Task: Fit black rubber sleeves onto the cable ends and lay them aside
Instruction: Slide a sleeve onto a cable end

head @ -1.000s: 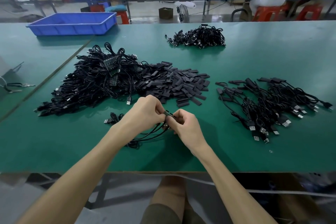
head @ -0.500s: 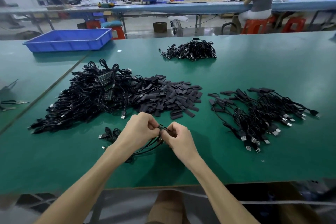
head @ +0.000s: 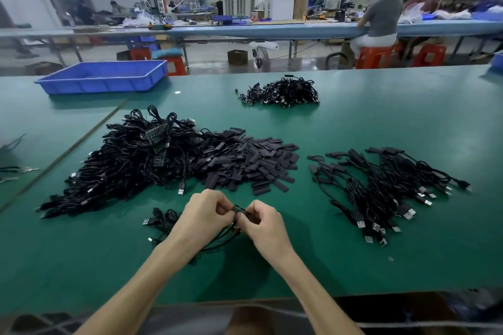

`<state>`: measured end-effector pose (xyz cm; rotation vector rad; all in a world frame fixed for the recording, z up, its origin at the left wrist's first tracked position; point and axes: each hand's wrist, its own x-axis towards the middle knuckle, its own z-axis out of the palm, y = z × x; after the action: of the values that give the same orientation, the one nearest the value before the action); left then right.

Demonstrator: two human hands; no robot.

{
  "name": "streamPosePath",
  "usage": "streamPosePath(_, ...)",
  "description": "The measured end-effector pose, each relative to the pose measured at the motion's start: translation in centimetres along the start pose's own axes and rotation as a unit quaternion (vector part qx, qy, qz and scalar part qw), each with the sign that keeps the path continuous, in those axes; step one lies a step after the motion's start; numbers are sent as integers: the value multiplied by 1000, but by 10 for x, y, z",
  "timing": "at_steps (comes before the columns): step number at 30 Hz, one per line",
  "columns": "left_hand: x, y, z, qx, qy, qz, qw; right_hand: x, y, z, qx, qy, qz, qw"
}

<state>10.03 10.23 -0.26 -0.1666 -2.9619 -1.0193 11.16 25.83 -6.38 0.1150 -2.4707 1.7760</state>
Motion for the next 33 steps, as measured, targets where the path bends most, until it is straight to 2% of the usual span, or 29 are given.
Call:
streamPosePath(6, -5, -1, 6, 14, 17, -3, 1000, 0, 0, 2, -1, 7, -3, 1000)
streamPosePath(9, -7, 1, 2, 10, 65, 9, 998, -1, -3, 1, 1, -9, -3, 1000)
streamPosePath(13, -11, 10, -6, -26, 152, 103, 983, 1, -2, 4, -45, 3, -31, 998)
streamPosePath(16, -12, 21, -6, -74, 150, 185, 968, 3, -2, 12, -123, -23, -31, 992)
streamPosePath(18, -10, 26, -2, -84, 154, 211, 962, 5, -3, 14, -144, -45, -26, 988)
streamPosePath(20, -9, 29, 4, -111, 156, 216, 957, 5, -5, 12, -103, -55, -20, 993)
streamPosePath(24, -4, 29, 21, -163, 118, 204, 958, 0, -7, 7, 119, -61, -15, 991)
streamPosePath(29, 2, 17, 31, -159, 72, 193, 966, 2, -2, -5, 205, -8, 33, 978)
streamPosePath(31, -1, 12, 31, -147, 46, 215, 964, 2, -1, -9, 231, 11, 59, 971)
streamPosePath(33, -7, 5, 31, -113, 66, 255, 958, 2, 0, -8, 234, 29, 70, 969)
